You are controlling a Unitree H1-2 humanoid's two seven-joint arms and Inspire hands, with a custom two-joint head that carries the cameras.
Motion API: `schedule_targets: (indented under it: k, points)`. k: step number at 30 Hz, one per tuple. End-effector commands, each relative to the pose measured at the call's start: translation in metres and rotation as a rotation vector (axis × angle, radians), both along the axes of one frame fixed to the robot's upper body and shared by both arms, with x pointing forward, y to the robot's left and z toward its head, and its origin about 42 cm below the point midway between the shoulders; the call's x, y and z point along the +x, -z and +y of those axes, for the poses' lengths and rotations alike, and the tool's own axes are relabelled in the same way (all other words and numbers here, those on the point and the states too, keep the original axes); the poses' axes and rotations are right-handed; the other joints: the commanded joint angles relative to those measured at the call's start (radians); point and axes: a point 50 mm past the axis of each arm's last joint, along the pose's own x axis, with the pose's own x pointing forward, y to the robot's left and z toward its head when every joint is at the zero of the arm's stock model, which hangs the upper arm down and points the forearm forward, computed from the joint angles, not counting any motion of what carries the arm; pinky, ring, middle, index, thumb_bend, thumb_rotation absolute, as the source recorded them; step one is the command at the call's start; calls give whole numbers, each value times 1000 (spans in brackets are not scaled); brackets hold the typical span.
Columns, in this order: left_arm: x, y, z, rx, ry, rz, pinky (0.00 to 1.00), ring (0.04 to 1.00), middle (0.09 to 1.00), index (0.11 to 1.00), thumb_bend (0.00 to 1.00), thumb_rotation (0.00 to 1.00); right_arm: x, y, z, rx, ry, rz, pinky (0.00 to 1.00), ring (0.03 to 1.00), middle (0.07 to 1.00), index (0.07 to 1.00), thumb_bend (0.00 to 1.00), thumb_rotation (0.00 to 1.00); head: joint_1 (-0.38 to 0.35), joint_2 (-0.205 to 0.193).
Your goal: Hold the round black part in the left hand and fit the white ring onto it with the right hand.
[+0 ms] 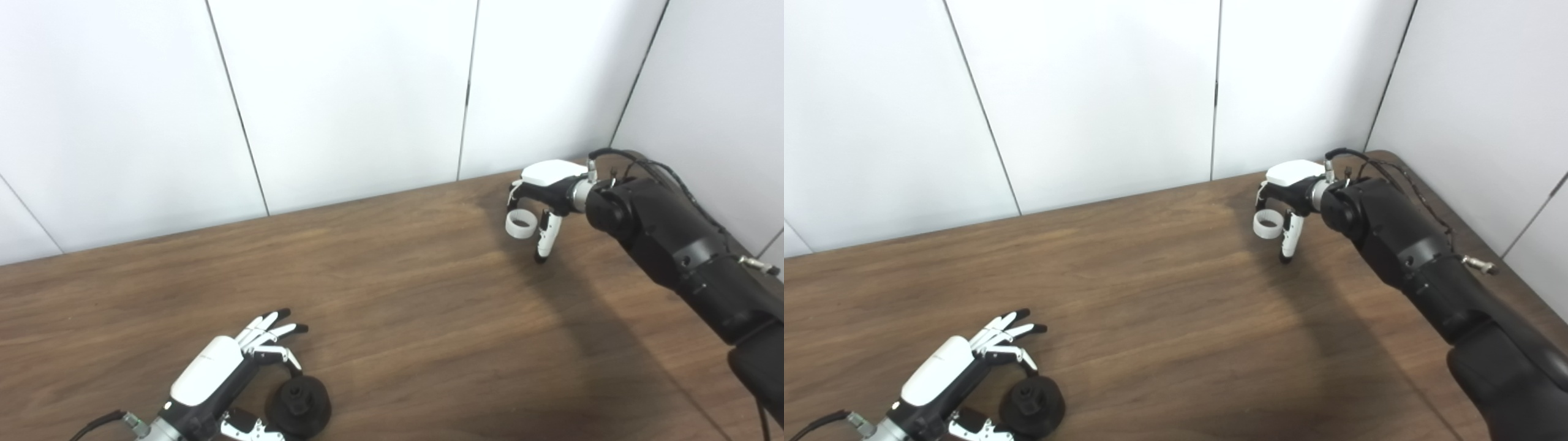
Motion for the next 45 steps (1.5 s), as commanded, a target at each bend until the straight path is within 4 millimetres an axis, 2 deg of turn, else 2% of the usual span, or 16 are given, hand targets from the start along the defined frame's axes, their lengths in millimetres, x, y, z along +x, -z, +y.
schedule_targets:
  k: [1,18,36,41,44,45]
  points:
    - [-9,6,5,66,30,31,1000,1000,899,482,525,58,10,-30,0,-4,-19,-91,1000,1000,940,731,989,234,2,2]
    - [-6,5,9,56,11,21,1000,1000,885,482,525,59,8,-30,-8,3,1,-113,1000,1000,926,720,939,193,0,-2]
    - [-7,3,10,57,12,22,1000,1000,886,482,525,59,8,-33,-13,-8,1,-110,995,1000,920,714,905,216,-2,4]
    - [-8,3,11,55,13,22,1000,1000,886,482,525,59,8,-30,-13,-4,-21,-128,969,995,895,672,897,184,-4,4]
    - [-8,2,11,55,14,23,1000,1000,886,482,525,59,10,-29,-13,-10,-44,-138,952,983,874,623,859,169,-4,4]
    - [-8,2,11,55,13,24,1000,1000,887,482,525,59,11,-28,-12,-9,-49,-144,951,970,853,518,595,151,-4,4]
